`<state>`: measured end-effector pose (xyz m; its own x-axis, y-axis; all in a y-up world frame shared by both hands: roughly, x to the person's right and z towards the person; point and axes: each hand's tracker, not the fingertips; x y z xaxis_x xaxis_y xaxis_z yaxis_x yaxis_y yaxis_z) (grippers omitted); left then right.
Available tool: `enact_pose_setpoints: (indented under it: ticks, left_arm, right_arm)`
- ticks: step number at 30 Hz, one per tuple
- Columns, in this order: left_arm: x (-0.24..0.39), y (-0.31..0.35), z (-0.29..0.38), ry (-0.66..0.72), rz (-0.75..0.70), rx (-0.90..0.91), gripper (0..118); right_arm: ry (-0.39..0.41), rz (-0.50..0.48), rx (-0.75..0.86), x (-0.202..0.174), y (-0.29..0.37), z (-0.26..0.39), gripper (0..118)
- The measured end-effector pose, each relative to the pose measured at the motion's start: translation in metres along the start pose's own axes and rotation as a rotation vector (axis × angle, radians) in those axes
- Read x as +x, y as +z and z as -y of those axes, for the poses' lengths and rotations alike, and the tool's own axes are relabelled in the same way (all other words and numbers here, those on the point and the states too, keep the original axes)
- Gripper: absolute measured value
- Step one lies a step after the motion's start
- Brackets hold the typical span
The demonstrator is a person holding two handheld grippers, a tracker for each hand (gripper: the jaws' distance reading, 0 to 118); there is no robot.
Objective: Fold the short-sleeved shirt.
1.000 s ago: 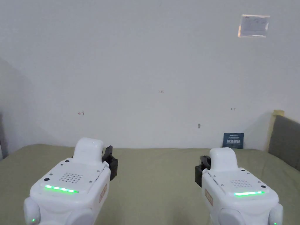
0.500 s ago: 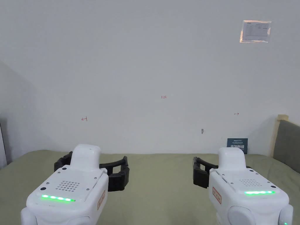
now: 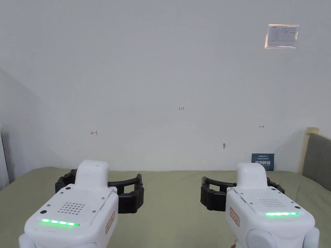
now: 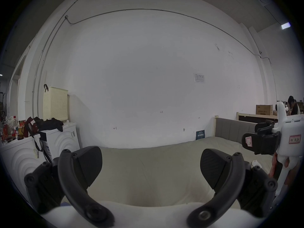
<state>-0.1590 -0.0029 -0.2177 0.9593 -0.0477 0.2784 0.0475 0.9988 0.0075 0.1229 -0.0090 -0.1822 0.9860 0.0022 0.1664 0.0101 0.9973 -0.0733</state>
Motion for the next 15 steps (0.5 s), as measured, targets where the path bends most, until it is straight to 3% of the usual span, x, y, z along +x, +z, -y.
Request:
enact_pose_setpoints:
  ticks: [3, 8, 15]
  left_arm:
    - [0.000, 0.000, 0.002, 0.006, 0.000, -0.006, 118]
    - [-0.003, -0.002, 0.005, 0.016, 0.006, -0.016, 118]
    - [-0.002, -0.002, 0.006, 0.024, 0.006, -0.020, 118]
  right_arm:
    - [-0.018, 0.008, -0.015, -0.003, 0.000, -0.001, 118]
    - [-0.192, -0.056, -0.080, 0.006, 0.005, -0.012, 118]
    - [-0.169, -0.044, -0.055, 0.004, 0.013, -0.021, 118]
